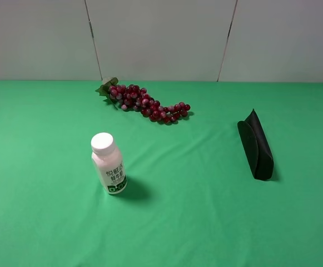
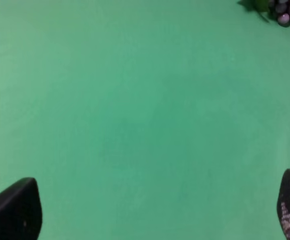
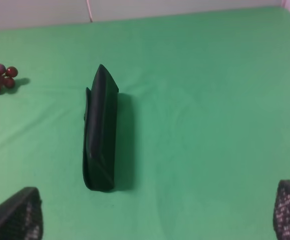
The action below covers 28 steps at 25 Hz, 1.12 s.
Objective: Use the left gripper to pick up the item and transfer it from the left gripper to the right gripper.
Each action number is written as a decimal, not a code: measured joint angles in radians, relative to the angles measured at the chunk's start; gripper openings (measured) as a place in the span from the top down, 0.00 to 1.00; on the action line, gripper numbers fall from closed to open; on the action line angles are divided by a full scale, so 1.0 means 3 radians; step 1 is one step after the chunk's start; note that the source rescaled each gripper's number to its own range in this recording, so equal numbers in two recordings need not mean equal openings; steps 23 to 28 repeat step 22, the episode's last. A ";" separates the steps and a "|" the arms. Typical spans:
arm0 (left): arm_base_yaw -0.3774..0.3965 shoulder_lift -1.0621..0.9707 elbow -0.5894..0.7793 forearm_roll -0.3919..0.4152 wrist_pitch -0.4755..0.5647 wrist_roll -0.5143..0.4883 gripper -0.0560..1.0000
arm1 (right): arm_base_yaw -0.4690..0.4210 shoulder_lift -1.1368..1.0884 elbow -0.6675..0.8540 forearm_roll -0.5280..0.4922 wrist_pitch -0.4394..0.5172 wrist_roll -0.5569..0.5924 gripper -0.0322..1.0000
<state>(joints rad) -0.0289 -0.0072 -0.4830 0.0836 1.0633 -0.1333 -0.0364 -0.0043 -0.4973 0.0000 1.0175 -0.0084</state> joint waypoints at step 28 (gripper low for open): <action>0.0000 0.0000 0.0000 0.0000 0.0000 0.0000 0.11 | 0.0000 0.0000 0.0000 0.0000 -0.0007 0.0000 0.00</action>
